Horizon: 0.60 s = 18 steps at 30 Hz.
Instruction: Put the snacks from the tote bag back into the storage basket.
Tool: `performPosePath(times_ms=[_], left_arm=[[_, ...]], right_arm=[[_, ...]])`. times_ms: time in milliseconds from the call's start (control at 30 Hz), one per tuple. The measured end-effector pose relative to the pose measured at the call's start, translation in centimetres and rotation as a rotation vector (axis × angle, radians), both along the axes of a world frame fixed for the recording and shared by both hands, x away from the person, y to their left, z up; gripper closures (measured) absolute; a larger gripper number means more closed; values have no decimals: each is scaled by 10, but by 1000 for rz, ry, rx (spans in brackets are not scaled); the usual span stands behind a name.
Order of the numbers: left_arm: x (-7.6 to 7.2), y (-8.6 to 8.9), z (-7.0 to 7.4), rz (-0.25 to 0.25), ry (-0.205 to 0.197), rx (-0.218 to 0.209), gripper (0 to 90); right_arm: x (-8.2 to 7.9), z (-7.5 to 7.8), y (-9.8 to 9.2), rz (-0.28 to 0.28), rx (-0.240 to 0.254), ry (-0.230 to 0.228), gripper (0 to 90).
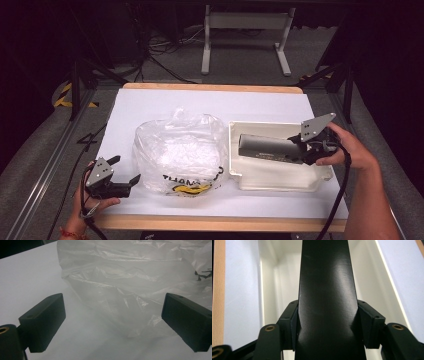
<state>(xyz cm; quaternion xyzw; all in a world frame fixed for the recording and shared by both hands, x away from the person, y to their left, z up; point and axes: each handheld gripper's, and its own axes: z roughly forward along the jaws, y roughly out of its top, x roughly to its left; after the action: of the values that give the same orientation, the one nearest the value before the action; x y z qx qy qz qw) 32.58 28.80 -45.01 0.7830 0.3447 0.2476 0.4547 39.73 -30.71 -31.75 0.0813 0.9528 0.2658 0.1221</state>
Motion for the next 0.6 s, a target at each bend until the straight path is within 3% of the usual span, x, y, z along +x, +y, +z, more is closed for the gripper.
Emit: performPosePath(times_ms=[433,600], left_arm=[[0,0,0,0,1,0,61],[0,0,0,-1,1,-1,61]], right_arm=[[8,-17,-2,-14,-52,51,426],[11,-25,3,-10,-97,67,425]])
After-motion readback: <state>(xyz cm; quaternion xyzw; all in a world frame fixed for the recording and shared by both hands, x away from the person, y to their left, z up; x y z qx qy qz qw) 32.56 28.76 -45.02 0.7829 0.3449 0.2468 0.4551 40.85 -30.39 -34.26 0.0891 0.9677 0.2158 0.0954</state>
